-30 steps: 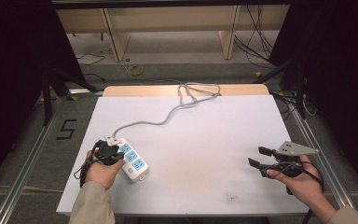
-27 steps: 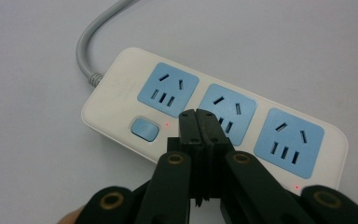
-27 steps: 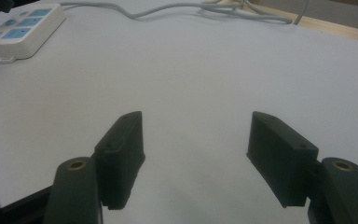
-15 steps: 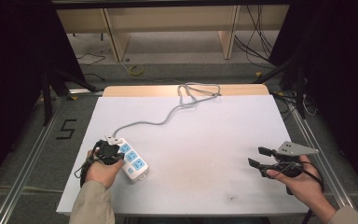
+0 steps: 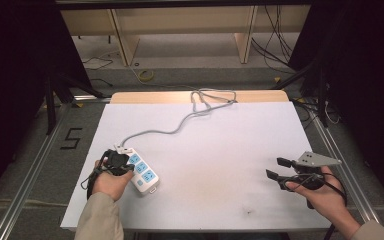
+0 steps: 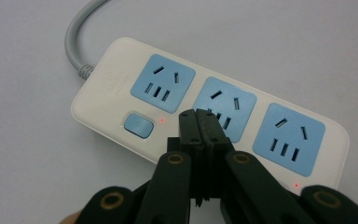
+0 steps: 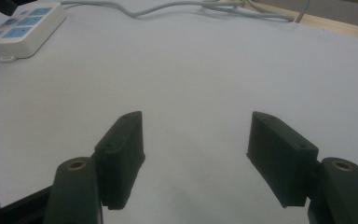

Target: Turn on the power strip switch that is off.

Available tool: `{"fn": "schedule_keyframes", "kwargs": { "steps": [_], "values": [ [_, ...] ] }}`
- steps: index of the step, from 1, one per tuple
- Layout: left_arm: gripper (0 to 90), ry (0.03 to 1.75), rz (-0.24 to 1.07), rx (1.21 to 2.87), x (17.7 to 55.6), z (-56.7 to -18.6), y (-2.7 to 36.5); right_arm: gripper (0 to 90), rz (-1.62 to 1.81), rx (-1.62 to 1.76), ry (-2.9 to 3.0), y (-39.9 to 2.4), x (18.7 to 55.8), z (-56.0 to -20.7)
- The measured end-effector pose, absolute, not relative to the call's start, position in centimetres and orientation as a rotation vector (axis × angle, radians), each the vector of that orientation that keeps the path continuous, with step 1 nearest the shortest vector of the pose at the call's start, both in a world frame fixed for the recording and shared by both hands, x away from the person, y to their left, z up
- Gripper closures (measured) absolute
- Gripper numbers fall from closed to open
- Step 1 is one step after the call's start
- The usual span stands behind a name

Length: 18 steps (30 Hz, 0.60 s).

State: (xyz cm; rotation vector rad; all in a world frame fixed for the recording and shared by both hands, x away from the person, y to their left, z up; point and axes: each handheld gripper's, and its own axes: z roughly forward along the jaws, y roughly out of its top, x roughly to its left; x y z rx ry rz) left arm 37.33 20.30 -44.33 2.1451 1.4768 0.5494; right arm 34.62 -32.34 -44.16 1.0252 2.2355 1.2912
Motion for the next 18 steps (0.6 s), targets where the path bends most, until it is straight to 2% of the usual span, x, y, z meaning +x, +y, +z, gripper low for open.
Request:
{"fn": "schedule_keyframes", "kwargs": {
  "steps": [18],
  "values": [
    [89.8,1.511,0.512,2.159,37.45,-44.58,20.36,36.0,1.291,1.031,2.238,-32.31,34.62,-44.18]
  ]
}}
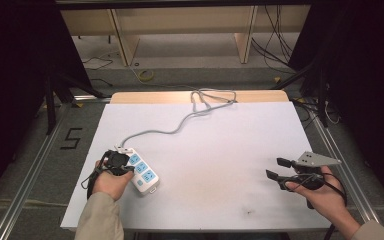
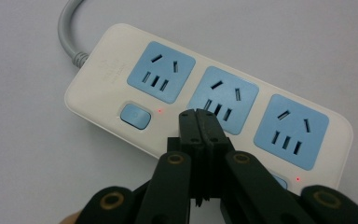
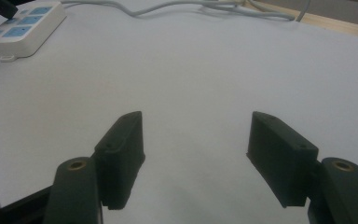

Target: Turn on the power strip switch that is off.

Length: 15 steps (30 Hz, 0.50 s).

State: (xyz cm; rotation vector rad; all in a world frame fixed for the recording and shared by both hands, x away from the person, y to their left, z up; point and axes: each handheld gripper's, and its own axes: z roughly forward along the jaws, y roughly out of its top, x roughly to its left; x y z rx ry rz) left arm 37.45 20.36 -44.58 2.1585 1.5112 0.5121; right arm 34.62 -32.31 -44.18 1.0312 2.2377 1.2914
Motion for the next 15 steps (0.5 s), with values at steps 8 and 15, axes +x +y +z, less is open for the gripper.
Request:
{"fn": "schedule_keyframes", "kwargs": {
  "steps": [8,15],
  "values": [
    [89.8,1.519,0.503,2.162,37.44,-44.58,20.26,36.0,1.290,1.030,2.240,-32.29,34.62,-44.19],
    [89.8,1.522,0.502,2.177,37.44,-44.53,20.10,36.0,1.290,1.025,2.245,-32.28,34.62,-44.24]
  ]
}}
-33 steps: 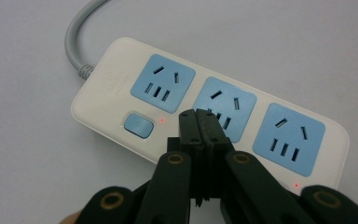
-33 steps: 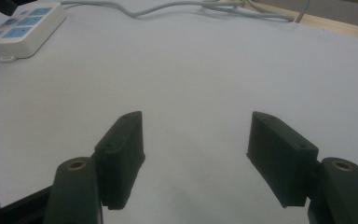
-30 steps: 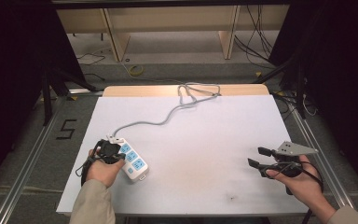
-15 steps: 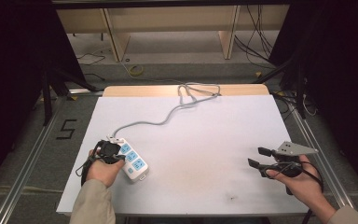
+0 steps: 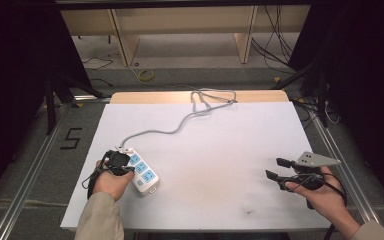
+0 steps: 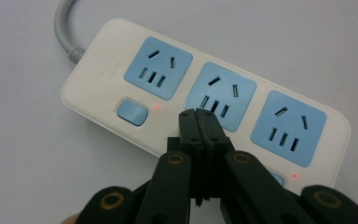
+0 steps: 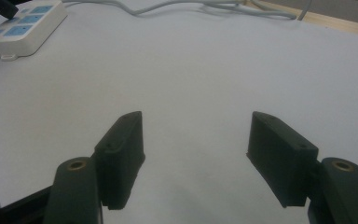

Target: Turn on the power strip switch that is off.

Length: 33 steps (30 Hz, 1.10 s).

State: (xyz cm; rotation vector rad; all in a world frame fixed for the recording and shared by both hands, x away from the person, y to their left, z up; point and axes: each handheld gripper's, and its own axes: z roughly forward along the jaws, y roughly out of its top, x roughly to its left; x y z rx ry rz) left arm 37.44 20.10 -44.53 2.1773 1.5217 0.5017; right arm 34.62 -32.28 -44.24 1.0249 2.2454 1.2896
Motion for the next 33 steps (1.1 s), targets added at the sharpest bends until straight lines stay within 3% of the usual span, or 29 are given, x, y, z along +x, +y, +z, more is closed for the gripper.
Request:
{"fn": "schedule_keyframes", "kwargs": {
  "steps": [33],
  "values": [
    [89.9,1.567,0.499,2.183,37.75,-44.54,19.77,35.9,1.281,1.021,2.264,-32.23,34.57,-44.35]
  ]
}}
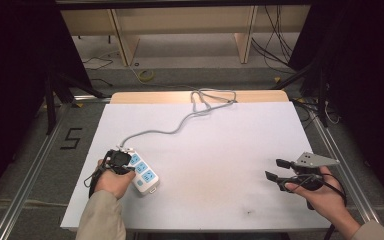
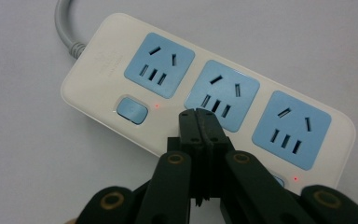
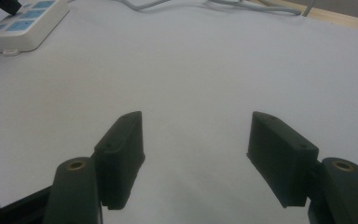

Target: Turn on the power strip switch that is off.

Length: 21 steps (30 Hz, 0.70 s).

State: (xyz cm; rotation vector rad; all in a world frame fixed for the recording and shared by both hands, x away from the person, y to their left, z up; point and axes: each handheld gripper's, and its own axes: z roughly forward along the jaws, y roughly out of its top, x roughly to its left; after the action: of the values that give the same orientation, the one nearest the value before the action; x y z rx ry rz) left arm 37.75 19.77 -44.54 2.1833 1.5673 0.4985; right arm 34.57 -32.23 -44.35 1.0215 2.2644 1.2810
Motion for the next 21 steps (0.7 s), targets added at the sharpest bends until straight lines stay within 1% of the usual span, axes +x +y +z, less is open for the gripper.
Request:
{"fn": "schedule_keyframes", "kwargs": {
  "steps": [3,21],
  "values": [
    [89.9,1.575,0.482,2.180,37.77,-44.50,19.87,35.9,1.281,1.027,2.265,-32.20,34.56,-44.36],
    [89.9,1.576,0.476,2.183,37.93,-44.53,19.87,35.9,1.275,1.024,2.274,-32.15,34.55,-44.41]
  ]
}}
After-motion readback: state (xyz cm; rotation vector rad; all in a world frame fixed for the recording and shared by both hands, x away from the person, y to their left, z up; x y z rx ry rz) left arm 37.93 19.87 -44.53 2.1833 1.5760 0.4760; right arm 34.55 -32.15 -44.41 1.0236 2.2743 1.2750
